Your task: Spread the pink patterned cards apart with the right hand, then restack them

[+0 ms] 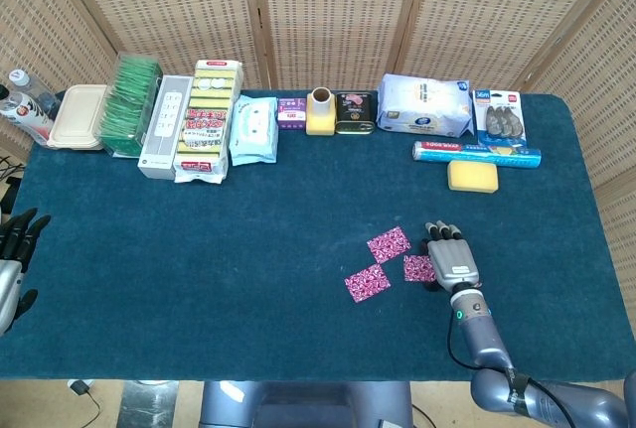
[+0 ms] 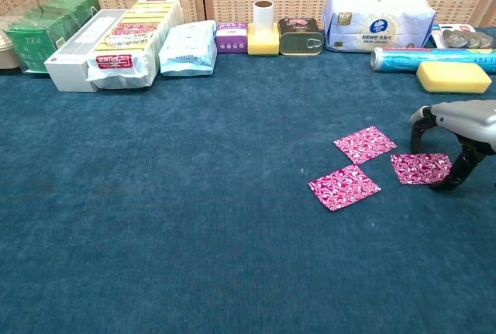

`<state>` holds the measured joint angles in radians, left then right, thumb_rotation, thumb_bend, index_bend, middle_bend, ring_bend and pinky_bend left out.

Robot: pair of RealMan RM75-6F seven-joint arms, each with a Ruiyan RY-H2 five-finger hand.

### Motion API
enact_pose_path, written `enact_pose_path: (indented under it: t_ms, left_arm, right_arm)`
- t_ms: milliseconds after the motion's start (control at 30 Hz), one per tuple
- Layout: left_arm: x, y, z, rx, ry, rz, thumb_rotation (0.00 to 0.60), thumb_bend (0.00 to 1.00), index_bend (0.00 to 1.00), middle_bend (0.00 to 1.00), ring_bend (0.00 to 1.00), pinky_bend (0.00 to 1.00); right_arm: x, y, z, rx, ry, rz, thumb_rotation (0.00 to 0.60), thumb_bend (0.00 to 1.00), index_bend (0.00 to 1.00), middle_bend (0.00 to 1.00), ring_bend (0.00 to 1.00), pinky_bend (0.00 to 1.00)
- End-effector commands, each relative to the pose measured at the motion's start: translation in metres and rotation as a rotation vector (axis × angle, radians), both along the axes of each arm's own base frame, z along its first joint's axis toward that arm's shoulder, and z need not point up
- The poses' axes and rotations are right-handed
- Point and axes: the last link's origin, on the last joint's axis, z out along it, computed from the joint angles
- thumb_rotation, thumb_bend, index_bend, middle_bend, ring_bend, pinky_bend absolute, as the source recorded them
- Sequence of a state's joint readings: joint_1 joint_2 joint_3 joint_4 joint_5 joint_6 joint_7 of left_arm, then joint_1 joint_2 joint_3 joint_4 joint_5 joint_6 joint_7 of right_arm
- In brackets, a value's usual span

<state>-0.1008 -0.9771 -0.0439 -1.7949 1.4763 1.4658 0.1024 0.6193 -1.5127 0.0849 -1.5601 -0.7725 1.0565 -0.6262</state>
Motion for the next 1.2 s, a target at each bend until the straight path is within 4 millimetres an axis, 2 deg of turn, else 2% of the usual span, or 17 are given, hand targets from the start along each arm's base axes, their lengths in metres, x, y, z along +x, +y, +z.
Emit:
enact_pose_path:
  t_ms: [33, 700, 967, 1200]
  left_arm:
    - [0.0, 0.0, 0.0, -0.001, 0.0, 0.0, 0.6, 0.13, 0.0, 0.0, 0.0, 0.07]
    - [0.0, 0.0, 0.0, 0.0, -0.002, 0.001, 0.6, 0.13, 0.0, 0.0, 0.0, 0.07]
    - [0.0, 0.0, 0.0, -0.001, -0.002, -0.001, 0.6, 0.13, 0.0, 0.0, 0.0, 0.07]
    - [0.0, 0.0, 0.0, -0.002, -0.002, -0.002, 0.6, 0.13, 0.0, 0.0, 0.0, 0.07]
  right_arm:
    - [0.0, 0.0, 0.0, 0.0, -0.001, 0.0, 0.6, 0.27, 0.39, 0.1, 0.03, 0.08]
    - [0.008, 0.004, 0.004, -0.008, -0.024, 0.035, 0.6, 0.29, 0.44, 0.1, 0.03, 0.08]
    - [0.029, 0.003, 0.007, 0.009, -0.034, 0.098, 0.6, 0.29, 0.44, 0.1, 0.03, 0.08]
    - [0.063, -0.017, -0.002, 0.117, 0.005, 0.211, 0.6, 0.29, 0.44, 0.1, 0.03, 0.11]
